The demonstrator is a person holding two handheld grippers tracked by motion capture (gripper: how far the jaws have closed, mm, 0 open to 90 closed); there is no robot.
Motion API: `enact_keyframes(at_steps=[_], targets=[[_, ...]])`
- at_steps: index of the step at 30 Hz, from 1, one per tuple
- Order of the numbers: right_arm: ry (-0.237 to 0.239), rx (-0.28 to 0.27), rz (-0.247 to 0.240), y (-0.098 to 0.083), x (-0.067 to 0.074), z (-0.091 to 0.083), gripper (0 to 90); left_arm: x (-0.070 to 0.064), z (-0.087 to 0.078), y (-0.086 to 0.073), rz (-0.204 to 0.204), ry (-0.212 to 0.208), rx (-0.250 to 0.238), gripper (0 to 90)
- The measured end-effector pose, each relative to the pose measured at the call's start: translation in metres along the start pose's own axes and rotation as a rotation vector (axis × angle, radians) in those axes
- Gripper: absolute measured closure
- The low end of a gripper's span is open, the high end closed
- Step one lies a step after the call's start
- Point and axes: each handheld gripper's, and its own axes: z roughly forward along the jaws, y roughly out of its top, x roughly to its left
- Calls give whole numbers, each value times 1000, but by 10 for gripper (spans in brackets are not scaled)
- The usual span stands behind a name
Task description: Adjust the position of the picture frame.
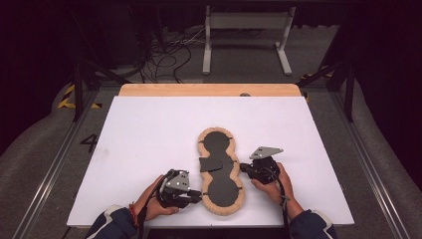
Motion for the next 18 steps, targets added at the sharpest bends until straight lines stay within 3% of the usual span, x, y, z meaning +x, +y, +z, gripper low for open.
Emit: enact_keyframes(at_steps=[5,8,18], targets=[[45,-1,0,3,-7,3,900,-3,2,1,2,5,-8,787],[35,3,-24,7,-5,7,900,-5,3,0,-11,-3,-13,790],[22,18,-69,21,0,19,900,-15,9,6,10,13,-8,826]])
